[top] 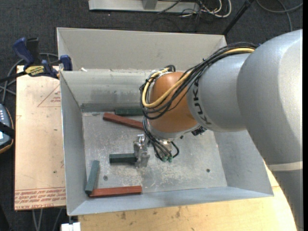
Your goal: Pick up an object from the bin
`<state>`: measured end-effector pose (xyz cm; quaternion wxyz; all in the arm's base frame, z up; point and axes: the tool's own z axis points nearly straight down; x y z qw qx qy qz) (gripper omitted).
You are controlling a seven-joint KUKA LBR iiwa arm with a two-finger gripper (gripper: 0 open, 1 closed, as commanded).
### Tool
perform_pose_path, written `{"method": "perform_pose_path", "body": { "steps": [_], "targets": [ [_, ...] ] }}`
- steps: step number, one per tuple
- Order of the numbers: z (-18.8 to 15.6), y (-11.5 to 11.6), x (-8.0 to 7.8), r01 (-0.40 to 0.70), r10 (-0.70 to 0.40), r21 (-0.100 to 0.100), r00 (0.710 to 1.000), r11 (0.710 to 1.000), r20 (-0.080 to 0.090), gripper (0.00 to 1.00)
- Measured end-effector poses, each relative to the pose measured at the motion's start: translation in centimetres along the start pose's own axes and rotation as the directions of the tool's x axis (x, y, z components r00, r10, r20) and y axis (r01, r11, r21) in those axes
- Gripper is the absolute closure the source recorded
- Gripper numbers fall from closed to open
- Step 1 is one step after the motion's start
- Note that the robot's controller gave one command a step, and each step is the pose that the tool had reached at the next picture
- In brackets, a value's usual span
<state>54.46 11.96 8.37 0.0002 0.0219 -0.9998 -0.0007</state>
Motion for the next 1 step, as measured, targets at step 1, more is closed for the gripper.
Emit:
{"method": "perform_pose_path", "body": {
  "steps": [1],
  "targets": [
    [-13.52, 0.24, -0.08, 0.13, -0.13, 0.0, 0.991, 0.991, 0.011, 1.0]
  ]
}}
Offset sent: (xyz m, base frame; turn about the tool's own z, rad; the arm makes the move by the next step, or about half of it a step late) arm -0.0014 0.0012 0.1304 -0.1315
